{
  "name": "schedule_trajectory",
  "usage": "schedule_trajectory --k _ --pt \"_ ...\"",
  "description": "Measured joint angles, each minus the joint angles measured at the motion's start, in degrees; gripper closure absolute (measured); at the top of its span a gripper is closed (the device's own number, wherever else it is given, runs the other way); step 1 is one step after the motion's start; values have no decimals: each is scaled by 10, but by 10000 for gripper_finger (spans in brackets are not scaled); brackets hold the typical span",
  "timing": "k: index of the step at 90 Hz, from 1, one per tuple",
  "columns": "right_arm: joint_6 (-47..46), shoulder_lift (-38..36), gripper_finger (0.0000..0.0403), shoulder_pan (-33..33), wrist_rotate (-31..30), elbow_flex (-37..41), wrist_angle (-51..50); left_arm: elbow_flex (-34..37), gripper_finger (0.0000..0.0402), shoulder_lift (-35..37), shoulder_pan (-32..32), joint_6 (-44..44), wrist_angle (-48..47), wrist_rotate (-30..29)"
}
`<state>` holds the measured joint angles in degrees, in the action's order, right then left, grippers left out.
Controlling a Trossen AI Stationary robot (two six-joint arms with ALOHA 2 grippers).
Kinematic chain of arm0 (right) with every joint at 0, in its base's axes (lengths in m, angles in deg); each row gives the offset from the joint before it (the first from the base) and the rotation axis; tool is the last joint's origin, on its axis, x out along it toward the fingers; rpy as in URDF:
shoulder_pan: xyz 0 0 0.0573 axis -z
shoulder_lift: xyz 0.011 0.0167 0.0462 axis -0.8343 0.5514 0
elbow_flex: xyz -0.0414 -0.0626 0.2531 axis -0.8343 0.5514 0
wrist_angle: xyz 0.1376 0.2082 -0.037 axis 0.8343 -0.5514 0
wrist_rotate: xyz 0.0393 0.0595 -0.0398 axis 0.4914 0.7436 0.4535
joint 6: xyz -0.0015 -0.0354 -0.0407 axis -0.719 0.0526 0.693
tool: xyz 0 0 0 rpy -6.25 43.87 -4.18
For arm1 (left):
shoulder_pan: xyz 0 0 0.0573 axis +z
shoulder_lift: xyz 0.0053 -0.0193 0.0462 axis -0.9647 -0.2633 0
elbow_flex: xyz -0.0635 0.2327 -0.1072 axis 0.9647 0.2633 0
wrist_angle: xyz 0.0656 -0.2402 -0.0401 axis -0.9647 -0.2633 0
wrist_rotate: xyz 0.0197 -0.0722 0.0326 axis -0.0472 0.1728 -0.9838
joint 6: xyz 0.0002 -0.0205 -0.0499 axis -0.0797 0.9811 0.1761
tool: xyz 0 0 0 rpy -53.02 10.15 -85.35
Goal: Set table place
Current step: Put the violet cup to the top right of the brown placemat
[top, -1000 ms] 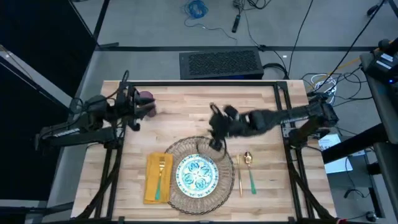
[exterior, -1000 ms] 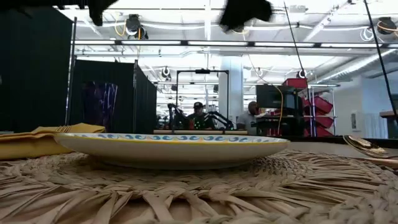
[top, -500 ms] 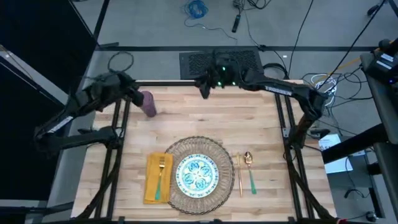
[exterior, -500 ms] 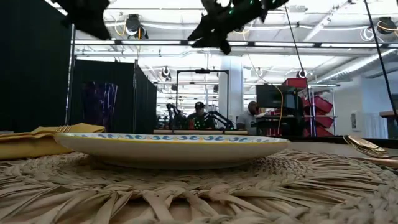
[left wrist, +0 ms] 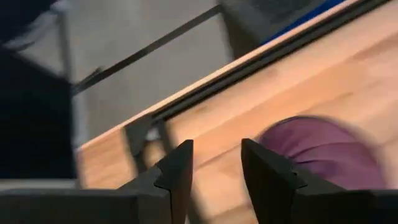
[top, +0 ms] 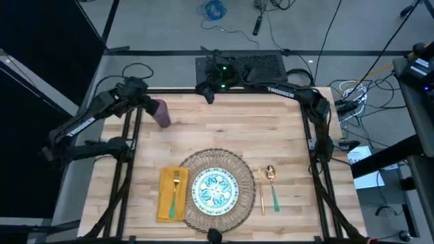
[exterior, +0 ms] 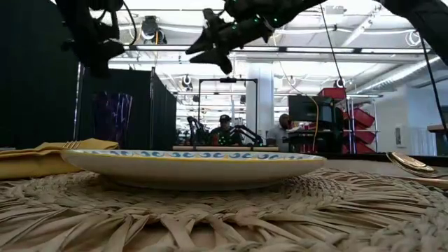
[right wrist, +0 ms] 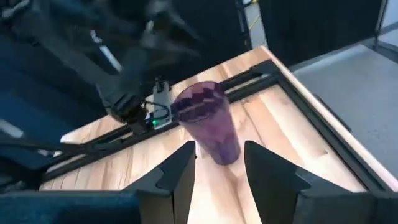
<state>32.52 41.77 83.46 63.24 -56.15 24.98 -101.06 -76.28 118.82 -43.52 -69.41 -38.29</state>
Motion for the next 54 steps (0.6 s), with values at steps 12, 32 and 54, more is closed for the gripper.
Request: schedule_trajectory --k 12,32,54 --pt "10 -12 280 0 -3 0 -33 0 281 5 1 24 -60 -2" --pt "24 -20 280 13 -6 0 -74 12 281 61 -11 71 -109 -12" --pt "25 -20 280 3 -5 0 -71 88 281 75 -10 73 -59 -3"
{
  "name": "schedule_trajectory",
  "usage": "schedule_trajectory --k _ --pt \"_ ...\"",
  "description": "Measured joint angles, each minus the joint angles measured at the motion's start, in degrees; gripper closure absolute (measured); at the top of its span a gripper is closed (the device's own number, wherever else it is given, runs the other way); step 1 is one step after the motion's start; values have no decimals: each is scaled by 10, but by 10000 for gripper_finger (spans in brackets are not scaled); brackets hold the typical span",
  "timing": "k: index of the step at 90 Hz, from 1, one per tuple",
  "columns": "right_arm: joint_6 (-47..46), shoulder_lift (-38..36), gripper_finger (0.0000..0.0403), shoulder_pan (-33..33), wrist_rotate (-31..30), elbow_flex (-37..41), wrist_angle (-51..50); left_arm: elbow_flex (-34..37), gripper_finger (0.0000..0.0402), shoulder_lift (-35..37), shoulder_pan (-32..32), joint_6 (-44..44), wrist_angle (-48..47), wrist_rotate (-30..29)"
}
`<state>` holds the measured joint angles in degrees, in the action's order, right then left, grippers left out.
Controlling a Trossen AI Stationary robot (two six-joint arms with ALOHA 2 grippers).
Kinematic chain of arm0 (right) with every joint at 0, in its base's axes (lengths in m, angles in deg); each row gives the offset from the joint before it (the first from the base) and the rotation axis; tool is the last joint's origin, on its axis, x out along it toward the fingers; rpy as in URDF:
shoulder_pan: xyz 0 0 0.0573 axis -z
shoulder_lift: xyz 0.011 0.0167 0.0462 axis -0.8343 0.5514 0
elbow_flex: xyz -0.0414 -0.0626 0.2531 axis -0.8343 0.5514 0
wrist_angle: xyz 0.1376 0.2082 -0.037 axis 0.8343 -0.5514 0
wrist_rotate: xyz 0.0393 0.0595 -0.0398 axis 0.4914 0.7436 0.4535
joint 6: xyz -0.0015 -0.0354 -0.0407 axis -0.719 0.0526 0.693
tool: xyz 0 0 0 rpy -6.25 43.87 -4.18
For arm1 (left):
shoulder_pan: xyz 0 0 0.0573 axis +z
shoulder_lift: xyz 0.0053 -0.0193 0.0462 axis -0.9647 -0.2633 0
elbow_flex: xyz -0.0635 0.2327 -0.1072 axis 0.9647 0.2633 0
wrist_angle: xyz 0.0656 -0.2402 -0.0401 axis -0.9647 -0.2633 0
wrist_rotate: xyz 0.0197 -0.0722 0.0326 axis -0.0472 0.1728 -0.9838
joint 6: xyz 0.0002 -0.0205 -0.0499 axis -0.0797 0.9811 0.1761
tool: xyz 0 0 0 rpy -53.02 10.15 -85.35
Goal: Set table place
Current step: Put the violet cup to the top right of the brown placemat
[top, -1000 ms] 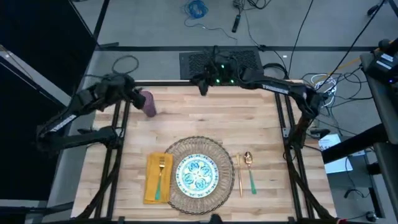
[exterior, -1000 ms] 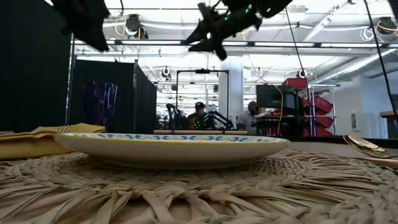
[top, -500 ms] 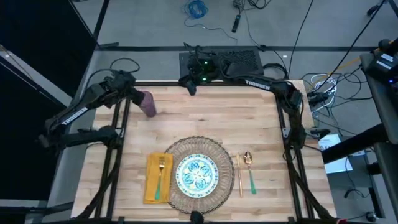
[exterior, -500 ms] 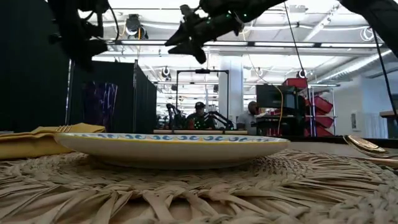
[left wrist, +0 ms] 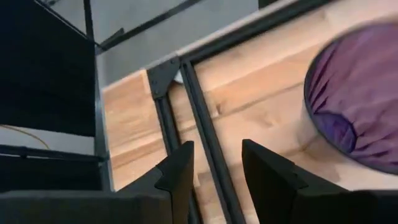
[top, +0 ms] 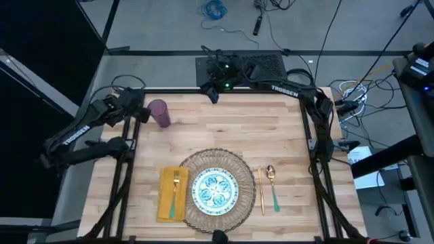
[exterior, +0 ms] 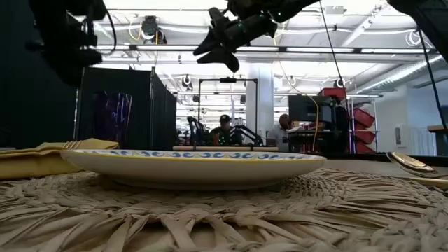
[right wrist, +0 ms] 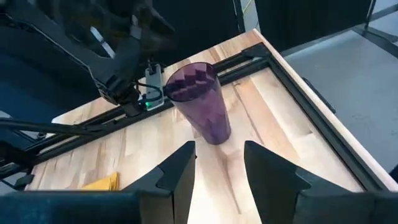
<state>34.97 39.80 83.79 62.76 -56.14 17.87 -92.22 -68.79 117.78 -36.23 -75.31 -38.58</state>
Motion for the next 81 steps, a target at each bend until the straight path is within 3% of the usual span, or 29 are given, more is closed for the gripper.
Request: schedule_trajectory --k 81 --pt "-26 0 280 -21 0 0 -1 12 281 -103 0 -79 89 76"
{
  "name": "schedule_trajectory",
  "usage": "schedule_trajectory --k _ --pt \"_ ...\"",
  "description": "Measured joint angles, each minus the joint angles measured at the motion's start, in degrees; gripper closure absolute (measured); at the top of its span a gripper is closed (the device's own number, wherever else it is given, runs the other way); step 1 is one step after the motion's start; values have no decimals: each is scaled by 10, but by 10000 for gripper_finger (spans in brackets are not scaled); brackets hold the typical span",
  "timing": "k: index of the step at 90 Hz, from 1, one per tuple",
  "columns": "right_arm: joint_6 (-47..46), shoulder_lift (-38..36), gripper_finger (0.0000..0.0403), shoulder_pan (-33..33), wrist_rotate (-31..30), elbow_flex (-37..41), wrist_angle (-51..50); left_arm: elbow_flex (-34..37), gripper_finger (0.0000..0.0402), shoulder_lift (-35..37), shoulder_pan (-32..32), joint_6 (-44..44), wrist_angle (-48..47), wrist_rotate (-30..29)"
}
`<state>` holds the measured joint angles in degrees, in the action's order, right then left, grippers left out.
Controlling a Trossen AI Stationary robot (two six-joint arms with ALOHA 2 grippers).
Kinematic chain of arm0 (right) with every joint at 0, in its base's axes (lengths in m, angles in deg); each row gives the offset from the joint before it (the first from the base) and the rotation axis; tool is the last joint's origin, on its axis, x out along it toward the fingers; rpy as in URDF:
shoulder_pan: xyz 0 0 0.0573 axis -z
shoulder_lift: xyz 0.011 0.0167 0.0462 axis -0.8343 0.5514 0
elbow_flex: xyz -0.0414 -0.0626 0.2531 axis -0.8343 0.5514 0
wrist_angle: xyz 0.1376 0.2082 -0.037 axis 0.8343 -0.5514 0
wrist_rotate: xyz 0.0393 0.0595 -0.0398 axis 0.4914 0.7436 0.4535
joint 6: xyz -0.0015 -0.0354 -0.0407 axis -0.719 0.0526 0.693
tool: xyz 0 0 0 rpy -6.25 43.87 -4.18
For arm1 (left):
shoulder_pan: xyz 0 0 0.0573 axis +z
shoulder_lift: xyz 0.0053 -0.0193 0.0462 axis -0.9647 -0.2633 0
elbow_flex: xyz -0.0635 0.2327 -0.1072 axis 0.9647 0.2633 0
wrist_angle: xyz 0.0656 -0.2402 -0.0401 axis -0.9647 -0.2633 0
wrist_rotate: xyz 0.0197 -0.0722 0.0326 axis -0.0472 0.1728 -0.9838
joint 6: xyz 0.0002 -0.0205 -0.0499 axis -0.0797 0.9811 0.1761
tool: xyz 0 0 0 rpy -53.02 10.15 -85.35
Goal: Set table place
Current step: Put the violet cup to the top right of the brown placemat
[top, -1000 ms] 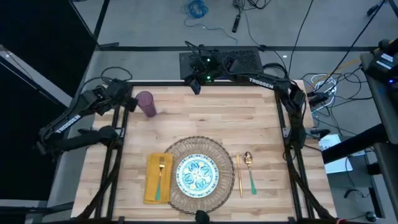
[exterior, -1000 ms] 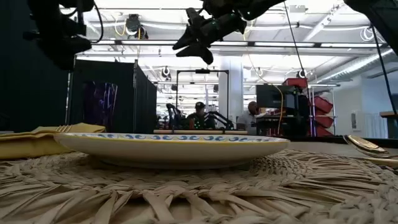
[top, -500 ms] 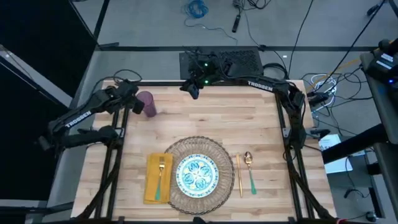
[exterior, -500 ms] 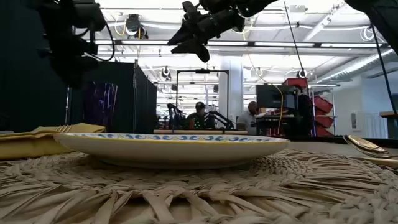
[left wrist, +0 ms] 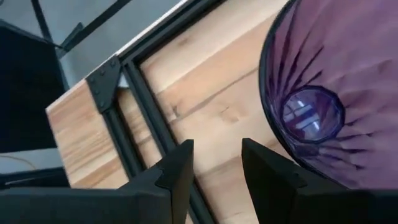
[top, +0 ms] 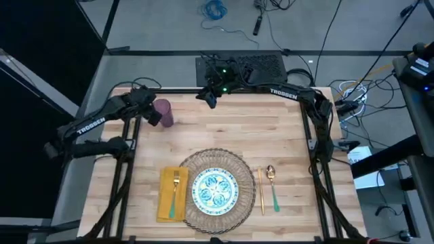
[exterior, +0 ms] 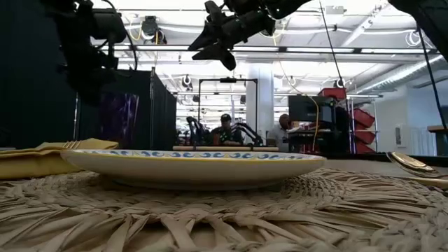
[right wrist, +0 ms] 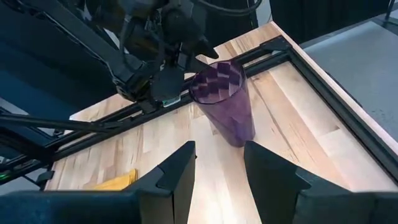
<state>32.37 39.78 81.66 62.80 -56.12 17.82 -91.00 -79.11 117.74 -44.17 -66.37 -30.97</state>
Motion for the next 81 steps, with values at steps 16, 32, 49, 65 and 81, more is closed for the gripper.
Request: schedule_trajectory --k 16,32,49,65,81 --pt "0 0 280 0 0 0 0 -1 281 -1 -13 -14 73 57" --pt "-6 0 280 0 -1 0 0 -1 281 -30 -24 -14 84 59" --pt "-15 0 280 0 -29 0 -6 -1 281 -61 -37 -14 109 64" --pt "-15 0 280 0 -30 0 -7 -1 281 -91 -54 -14 141 69" --pt "-15 0 280 0 -30 0 -16 -1 281 -109 -73 -15 162 71"
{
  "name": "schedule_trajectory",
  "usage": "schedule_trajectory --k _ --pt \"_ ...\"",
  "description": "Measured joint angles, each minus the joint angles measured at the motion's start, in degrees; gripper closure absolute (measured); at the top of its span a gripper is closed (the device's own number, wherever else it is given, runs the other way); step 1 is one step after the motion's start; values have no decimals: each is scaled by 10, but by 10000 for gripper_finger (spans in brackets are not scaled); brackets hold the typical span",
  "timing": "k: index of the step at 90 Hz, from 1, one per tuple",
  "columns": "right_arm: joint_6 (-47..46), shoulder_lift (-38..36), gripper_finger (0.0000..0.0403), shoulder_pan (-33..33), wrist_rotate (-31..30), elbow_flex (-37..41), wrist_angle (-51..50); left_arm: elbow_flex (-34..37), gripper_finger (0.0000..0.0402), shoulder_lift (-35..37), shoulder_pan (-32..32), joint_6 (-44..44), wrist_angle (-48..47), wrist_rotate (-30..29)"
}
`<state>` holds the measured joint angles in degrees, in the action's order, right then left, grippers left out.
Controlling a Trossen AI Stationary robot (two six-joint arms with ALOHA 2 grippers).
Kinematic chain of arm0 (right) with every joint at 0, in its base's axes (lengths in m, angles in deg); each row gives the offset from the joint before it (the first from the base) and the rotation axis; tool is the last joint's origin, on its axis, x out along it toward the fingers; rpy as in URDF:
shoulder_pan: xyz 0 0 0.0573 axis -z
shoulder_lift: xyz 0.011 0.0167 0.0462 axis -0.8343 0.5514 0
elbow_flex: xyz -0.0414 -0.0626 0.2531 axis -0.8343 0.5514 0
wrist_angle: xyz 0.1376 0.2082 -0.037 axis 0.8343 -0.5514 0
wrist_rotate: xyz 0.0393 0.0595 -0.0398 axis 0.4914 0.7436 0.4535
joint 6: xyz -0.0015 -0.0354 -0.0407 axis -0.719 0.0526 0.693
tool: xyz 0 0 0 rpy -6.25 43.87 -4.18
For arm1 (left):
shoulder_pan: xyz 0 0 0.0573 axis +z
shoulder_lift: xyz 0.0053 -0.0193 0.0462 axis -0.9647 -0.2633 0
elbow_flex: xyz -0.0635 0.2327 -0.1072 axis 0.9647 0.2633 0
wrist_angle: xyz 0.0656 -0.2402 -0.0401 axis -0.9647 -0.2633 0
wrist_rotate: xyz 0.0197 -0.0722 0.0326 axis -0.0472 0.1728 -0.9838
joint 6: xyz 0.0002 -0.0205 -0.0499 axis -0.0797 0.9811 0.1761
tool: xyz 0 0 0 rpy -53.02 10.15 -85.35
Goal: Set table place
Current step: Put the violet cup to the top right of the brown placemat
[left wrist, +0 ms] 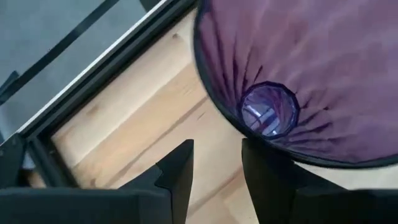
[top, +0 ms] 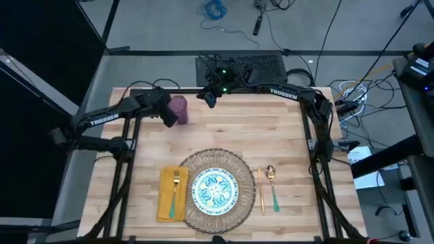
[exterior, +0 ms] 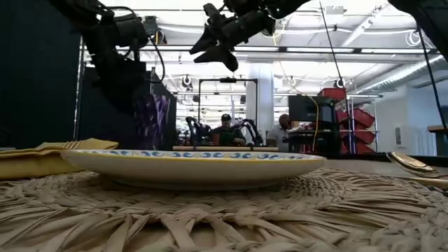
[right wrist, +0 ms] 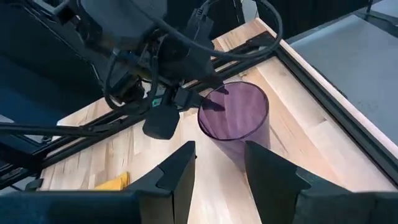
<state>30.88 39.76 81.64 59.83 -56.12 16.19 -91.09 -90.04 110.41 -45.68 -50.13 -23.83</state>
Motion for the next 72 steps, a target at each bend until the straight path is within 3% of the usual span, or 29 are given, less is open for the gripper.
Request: schedule_trajectory --k 16,31,48,72 --pt "6 0 280 0 -2 0 -6 -1 281 16 -11 -2 -44 -2" --pt "9 1 280 1 -32 0 -9 -20 281 56 -10 6 -147 -57" --pt "-8 30 280 7 -35 0 -1 -31 281 124 -9 11 -161 -65" --pt "-67 111 275 10 -64 1 137 -32 281 229 -9 16 -142 -55"
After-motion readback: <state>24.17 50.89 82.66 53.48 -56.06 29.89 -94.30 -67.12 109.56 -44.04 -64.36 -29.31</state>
